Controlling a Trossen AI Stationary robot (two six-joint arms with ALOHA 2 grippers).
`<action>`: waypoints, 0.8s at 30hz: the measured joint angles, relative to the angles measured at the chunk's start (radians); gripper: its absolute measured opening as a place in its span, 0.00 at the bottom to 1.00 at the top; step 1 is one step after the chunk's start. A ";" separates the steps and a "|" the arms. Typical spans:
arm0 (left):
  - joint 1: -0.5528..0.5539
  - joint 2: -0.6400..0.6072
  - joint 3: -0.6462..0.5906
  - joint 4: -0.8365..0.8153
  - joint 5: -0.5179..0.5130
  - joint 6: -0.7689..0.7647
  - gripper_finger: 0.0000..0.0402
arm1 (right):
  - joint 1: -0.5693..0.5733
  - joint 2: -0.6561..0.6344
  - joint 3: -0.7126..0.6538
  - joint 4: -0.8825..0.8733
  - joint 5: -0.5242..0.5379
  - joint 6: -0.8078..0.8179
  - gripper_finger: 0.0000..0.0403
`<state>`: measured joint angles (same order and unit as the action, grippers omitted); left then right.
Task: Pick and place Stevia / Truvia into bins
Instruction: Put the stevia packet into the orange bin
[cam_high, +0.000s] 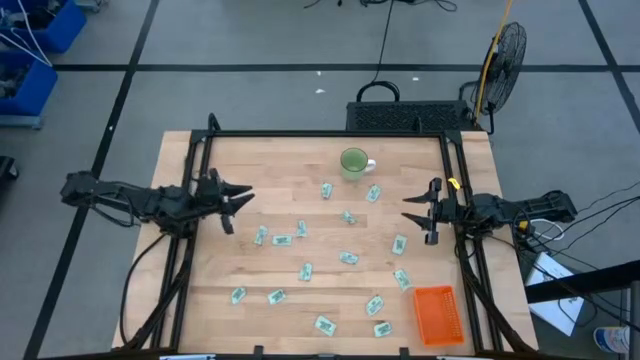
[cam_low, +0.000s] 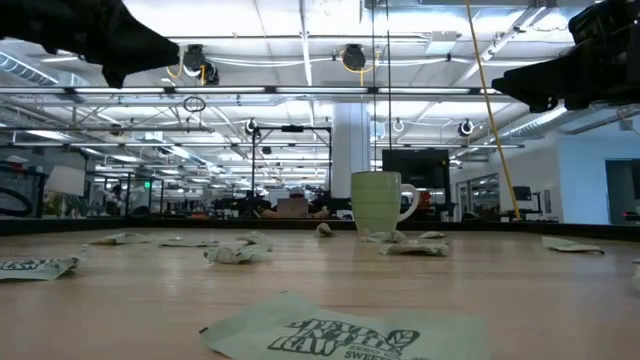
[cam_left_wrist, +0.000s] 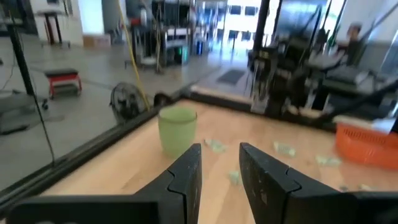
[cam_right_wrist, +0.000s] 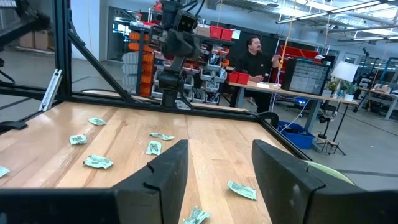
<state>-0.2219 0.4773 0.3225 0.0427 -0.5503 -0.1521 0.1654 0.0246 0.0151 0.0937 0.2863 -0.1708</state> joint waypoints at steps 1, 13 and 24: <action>0.000 0.039 0.008 0.002 0.000 -0.005 0.28 | 0.000 0.000 0.000 0.000 0.000 -0.011 0.43; -0.012 0.271 0.014 0.044 0.010 -0.008 0.28 | 0.000 0.000 0.000 0.005 0.000 0.003 0.43; -0.043 0.271 0.014 0.065 0.049 -0.003 0.28 | 0.000 0.000 0.000 0.012 -0.003 0.211 0.43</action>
<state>-0.2646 0.7483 0.3367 0.1081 -0.5012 -0.1552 0.1654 0.0246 0.0154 0.1059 0.2836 0.0404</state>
